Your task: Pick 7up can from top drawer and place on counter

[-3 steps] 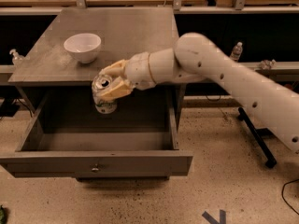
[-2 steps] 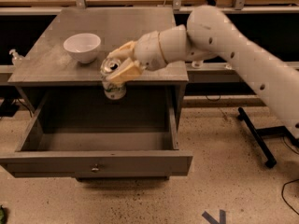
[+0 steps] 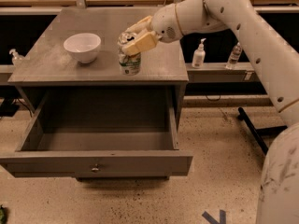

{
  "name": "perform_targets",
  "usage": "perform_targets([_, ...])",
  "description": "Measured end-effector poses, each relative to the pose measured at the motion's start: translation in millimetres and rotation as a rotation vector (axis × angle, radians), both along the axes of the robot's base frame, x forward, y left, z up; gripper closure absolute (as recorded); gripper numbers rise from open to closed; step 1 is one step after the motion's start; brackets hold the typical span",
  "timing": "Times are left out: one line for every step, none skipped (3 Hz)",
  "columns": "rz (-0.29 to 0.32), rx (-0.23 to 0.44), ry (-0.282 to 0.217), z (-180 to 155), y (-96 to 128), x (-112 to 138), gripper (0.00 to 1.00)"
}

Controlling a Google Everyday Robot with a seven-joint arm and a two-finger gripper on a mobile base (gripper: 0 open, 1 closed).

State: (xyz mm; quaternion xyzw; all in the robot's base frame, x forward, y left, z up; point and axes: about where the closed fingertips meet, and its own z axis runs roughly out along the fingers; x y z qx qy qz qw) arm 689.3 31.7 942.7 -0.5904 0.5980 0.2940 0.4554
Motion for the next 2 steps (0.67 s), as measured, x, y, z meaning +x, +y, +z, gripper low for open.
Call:
perform_targets([-0.106,-0.010,0.096,-1.5,-17.5,18.2,1.00])
perform_targets([-0.217,-0.055,0.191,-8.0,-31.0,31.2,0.88])
